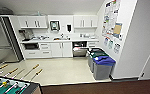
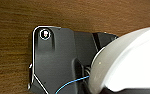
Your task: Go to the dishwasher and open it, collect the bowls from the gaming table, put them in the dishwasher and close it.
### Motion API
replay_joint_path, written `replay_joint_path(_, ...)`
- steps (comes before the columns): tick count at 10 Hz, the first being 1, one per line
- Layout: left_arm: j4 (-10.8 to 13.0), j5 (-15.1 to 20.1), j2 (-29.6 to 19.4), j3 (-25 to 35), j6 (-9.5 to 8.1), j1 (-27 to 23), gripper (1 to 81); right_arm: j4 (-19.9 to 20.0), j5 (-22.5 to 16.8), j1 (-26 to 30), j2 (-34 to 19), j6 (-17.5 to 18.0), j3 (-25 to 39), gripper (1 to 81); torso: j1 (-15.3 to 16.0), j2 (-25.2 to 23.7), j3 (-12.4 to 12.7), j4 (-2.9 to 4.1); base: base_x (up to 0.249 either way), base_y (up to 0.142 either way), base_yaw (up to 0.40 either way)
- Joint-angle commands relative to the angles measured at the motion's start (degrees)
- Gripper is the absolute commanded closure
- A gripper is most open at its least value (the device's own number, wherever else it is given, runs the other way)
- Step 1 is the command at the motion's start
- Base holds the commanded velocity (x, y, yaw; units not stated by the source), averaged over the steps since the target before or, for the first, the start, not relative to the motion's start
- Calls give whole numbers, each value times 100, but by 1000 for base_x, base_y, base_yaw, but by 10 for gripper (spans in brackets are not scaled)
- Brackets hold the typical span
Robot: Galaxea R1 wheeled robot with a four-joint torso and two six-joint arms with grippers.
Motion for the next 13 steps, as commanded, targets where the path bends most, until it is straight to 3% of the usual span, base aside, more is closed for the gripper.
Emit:
replay_joint_path(1, -31, 23, -57, -9, -18, -187, 811, -128, -157, 236, -13, -24, 62, 811, 1, 0, 0, 0, 230, 0, 0)
replay_joint_path(13, -31, -135, -84, -9, -27, -169, 811, -128, -149, 227, -4, -24, 62, 811, 1, 0, 0, 0, 230, 0, 0)
